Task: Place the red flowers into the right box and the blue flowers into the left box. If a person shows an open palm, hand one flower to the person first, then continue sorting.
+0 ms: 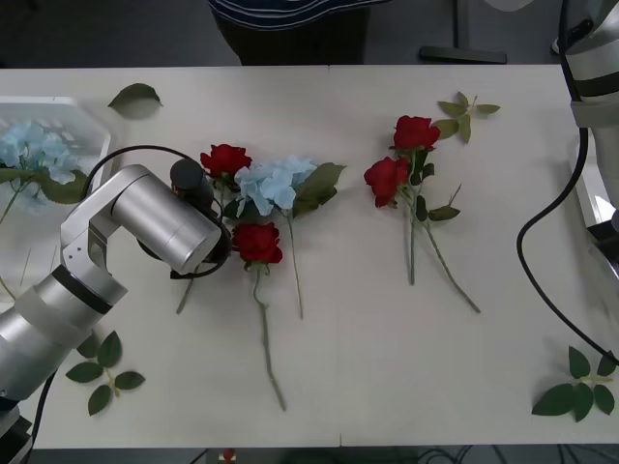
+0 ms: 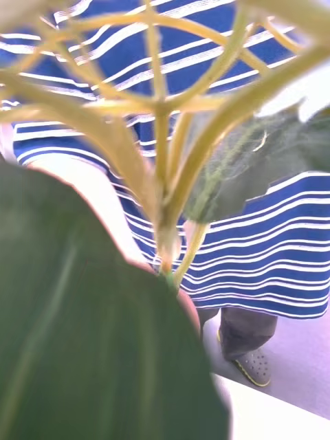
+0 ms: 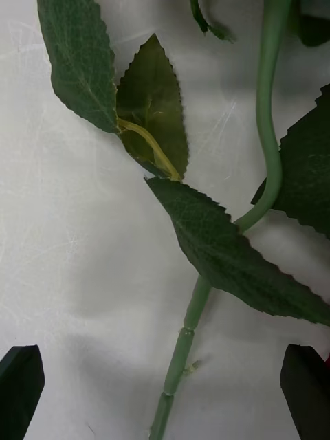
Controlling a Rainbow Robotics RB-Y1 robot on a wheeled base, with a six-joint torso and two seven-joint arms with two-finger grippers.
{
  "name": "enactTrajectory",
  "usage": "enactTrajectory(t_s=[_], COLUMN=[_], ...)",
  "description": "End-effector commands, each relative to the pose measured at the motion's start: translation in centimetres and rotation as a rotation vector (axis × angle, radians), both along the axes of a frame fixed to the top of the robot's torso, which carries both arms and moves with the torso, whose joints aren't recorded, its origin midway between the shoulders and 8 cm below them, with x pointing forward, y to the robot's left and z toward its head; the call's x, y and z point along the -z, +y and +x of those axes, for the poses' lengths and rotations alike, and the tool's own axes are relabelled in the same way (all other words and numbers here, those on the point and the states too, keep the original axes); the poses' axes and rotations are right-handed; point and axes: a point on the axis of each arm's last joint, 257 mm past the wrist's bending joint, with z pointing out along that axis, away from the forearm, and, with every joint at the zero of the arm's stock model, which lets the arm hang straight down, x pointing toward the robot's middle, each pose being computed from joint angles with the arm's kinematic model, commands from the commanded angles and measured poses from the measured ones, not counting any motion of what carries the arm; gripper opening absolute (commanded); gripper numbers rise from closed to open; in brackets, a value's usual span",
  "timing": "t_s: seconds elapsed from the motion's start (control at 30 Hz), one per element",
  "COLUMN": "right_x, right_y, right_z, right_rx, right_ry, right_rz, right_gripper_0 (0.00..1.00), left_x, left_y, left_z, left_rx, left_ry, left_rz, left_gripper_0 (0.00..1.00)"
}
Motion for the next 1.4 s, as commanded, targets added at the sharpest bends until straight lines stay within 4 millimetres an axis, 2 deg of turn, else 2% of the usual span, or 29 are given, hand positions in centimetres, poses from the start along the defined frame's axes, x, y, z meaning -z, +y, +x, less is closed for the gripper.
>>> enactTrajectory(t_s=[0.03, 0.23, 0.27, 0.3, 0.33, 0.4, 1.17, 1.2, 1.23, 1.4], right_x=[-2.8, -2.8, -2.8, -2.8, -2.8, -2.8, -2.8, -1.6, -1.5, -3.2], right_y=[0.5, 0.5, 0.5, 0.5, 0.5, 0.5, 0.5, 0.5, 0.5, 0.0], right_z=[-0.8, -0.8, -0.8, -0.8, -0.8, -0.8, -0.8, -0.6, -0.6, -1.4], right_rx=[-0.014, -0.014, -0.014, -0.014, -0.014, -0.014, -0.014, -0.014, -0.015, -0.015], right_ry=[-0.039, -0.039, -0.039, -0.039, -0.039, -0.039, -0.039, -0.02, -0.019, -0.069], right_rz=[0.041, 0.041, 0.041, 0.041, 0.041, 0.041, 0.041, 0.037, 0.038, 0.025], right_gripper_0=[0.0, 0.0, 0.14, 0.54, 0.82, 0.99, 1.0, 1.0, 1.0, 1.0], left_x=[-2.1, -2.1, -2.1, -2.1, -2.1, -2.1, -2.1, -2.1, -2.1, -2.1], left_y=[-0.8, -0.8, -0.8, -0.8, -0.8, -0.8, -0.8, -0.8, -0.8, -0.8], left_z=[1.3, 1.3, 1.3, 1.3, 1.3, 1.3, 1.3, 1.3, 1.3, 1.3], left_rx=[0.036, 0.036, 0.036, 0.036, 0.036, 0.036, 0.036, 0.036, 0.036, 0.036], left_ry=[-0.043, -0.043, -0.043, -0.043, -0.043, -0.043, -0.043, -0.043, -0.043, -0.043], left_rz=[0.012, 0.012, 0.012, 0.012, 0.012, 0.012, 0.012, 0.012, 0.012, 0.012], left_gripper_0=[1.0, 1.0, 1.0, 1.0, 1.0, 1.0, 1.0, 1.0, 1.0, 1.0])
